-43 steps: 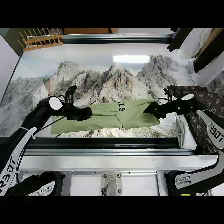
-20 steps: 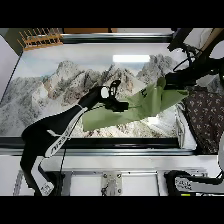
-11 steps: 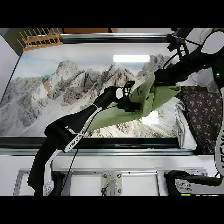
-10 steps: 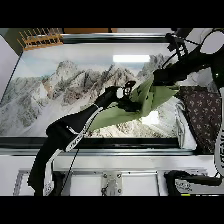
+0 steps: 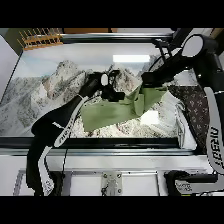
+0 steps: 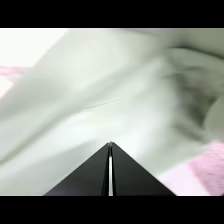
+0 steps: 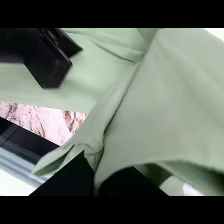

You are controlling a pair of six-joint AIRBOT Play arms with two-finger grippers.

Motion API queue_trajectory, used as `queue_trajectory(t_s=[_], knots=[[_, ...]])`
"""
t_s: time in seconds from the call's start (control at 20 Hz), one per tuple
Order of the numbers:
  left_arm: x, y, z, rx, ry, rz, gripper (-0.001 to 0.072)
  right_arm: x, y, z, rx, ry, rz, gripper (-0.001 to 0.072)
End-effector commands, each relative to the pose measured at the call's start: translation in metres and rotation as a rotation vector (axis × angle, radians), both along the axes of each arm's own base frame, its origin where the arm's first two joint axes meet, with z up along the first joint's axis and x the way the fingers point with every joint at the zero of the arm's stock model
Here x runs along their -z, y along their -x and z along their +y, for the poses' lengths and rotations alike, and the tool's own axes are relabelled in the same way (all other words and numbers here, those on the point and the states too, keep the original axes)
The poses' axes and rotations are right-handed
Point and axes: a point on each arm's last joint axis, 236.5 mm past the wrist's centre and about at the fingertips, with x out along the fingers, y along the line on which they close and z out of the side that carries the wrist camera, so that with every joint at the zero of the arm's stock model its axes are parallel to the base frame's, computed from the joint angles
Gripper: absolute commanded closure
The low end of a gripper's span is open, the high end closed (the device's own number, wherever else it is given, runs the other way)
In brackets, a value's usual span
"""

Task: Fold the clothes and pants, and hang the long-sleeved shirts on hangers.

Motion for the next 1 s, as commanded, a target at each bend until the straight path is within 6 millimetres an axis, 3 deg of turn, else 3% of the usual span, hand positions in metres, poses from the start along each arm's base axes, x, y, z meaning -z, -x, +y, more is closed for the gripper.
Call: queue_trajectory(t_s=[0.0, 0.15, 0.4, 0.6, 0.65, 0.7, 0.75, 0.8, 0.85, 0.95], knots=[[-0.032, -0.026, 0.065, -0.068, -0.075, -0.054, 0.0700, 0.008, -0.002, 0.041, -0.053, -0.020, -0.025, 0.0698], [-0.066, -0.044, 0.110, -0.141, -0.072, -0.103, 0.0700, 0.021, 0.006, 0.084, -0.121, -0.032, -0.023, 0.0698], [-0.116, -0.054, 0.174, -0.228, -0.067, -0.160, 0.0699, 0.060, 0.027, 0.161, -0.258, -0.036, -0.014, 0.0698], [-0.150, -0.056, 0.212, -0.300, -0.058, -0.210, 0.0699, 0.098, 0.041, 0.243, -0.380, -0.090, -0.086, 0.0694], [-0.158, -0.056, 0.220, -0.315, -0.056, -0.223, 0.0700, 0.107, 0.049, 0.266, -0.411, -0.117, -0.103, 0.0650], [-0.165, -0.056, 0.227, -0.331, -0.054, -0.237, 0.0699, 0.117, 0.059, 0.290, -0.448, -0.144, -0.117, 0.0380], [-0.171, -0.056, 0.233, -0.342, -0.052, -0.248, 0.0699, 0.126, 0.073, 0.311, -0.503, -0.168, -0.132, 0.0059], [-0.177, -0.055, 0.239, -0.354, -0.051, -0.257, 0.0699, 0.132, 0.089, 0.329, -0.589, -0.178, -0.161, -0.0008], [-0.183, -0.054, 0.246, -0.367, -0.051, -0.267, 0.0699, 0.131, 0.099, 0.338, -0.640, -0.181, -0.191, -0.0008], [-0.196, -0.054, 0.263, -0.402, -0.049, -0.293, 0.0700, 0.112, 0.101, 0.337, -0.644, -0.195, -0.210, -0.0008]])
